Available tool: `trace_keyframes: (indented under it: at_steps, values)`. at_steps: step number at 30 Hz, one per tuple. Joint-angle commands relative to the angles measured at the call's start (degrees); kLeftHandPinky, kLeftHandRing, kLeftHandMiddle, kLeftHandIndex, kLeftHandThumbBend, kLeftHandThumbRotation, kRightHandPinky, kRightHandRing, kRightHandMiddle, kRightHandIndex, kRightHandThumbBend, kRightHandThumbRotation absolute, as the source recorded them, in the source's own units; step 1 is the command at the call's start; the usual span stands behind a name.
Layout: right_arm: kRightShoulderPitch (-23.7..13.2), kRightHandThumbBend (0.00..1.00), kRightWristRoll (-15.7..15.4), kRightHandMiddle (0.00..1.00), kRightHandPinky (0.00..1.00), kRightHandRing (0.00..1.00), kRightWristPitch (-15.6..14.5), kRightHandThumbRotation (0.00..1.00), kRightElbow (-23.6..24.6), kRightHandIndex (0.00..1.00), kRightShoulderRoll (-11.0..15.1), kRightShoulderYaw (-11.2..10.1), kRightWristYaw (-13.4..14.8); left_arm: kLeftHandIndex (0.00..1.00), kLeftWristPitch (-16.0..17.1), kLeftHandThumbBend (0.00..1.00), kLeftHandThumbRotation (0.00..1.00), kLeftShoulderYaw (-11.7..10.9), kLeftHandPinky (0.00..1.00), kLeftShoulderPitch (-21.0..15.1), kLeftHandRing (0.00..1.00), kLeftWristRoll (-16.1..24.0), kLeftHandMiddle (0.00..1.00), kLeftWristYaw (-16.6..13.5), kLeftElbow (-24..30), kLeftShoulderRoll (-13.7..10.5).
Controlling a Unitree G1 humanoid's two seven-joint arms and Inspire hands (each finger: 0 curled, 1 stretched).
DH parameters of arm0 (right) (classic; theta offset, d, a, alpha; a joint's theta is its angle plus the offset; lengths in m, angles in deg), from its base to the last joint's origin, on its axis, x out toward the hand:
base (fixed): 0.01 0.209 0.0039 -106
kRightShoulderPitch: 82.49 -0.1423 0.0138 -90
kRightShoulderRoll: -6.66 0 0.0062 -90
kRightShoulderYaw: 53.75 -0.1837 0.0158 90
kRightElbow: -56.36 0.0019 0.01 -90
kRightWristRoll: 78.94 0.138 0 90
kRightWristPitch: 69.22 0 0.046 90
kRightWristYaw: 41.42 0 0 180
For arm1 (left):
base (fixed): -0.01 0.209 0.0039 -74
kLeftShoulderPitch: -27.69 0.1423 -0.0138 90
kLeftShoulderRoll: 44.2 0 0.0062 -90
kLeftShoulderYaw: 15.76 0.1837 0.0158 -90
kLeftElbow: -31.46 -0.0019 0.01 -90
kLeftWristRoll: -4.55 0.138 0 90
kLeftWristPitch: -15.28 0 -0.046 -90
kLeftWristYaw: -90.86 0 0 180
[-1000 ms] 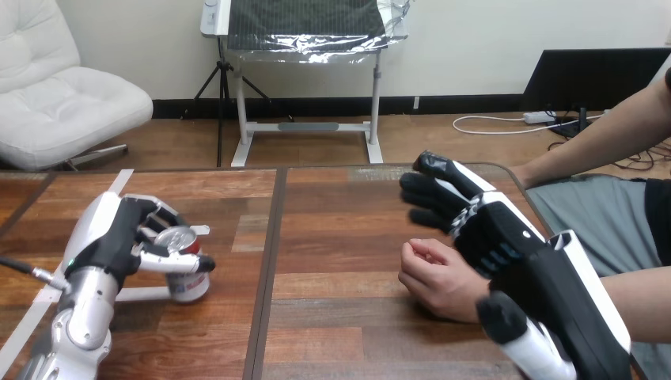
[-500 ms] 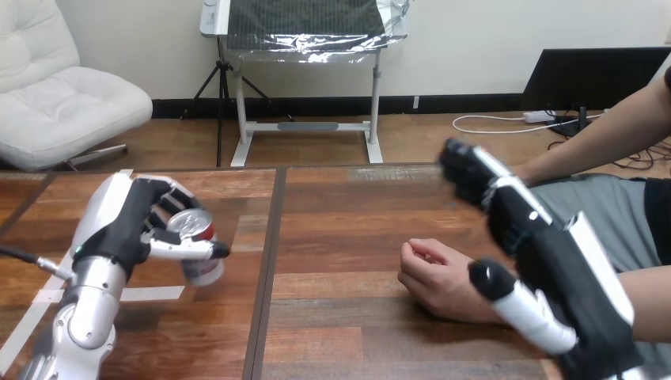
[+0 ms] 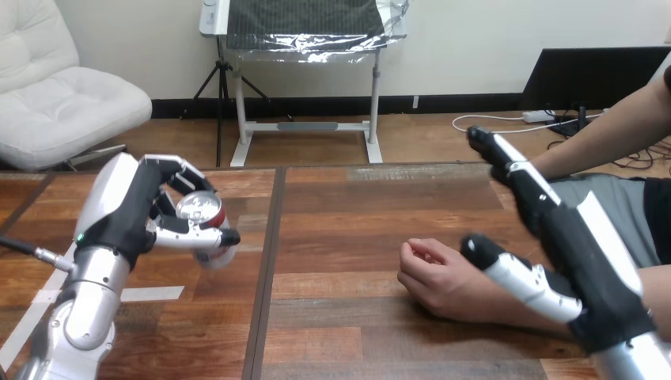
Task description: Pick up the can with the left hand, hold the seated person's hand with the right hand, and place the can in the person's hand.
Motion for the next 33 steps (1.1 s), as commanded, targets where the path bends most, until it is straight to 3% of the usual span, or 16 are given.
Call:
trace_keyframes:
  at_steps: [1, 11, 20, 33]
  values:
    - [-6.52, 0.71, -1.53, 0.95, 0.91, 0.94, 2.32, 0.74, -4.09, 0.95, 2.63, -2.49, 1.32, 0.41, 0.35, 0.83, 0.00, -2.49, 0.15, -1.38, 0.17, -0.89, 0.31, 0.26, 7.76, -1.78]
    - [-10.47, 0.80, -5.09, 0.95, 0.82, 0.90, -2.44, 0.71, -8.25, 0.95, 8.26, -4.25, 0.56, 0.41, -3.01, 0.83, 0.00, -3.35, 0.11, 0.61, 0.14, 0.44, 0.31, 2.02, 15.23, -1.77]
    - [-13.52, 0.85, -9.41, 0.96, 0.80, 0.92, -5.42, 0.67, -10.99, 0.94, 14.00, -4.42, -0.43, 0.41, -5.50, 0.84, 0.00, -3.93, 0.09, 1.75, 0.12, 0.61, 0.28, 3.40, 19.70, -1.53]
    - [-19.03, 0.92, -13.01, 0.98, 0.76, 0.94, -4.28, 0.58, -19.80, 0.96, 22.01, -2.54, -3.99, 0.41, -5.27, 0.84, 0.00, -4.80, 0.09, 2.58, 0.13, 0.00, 0.30, 4.41, 21.96, -1.50]
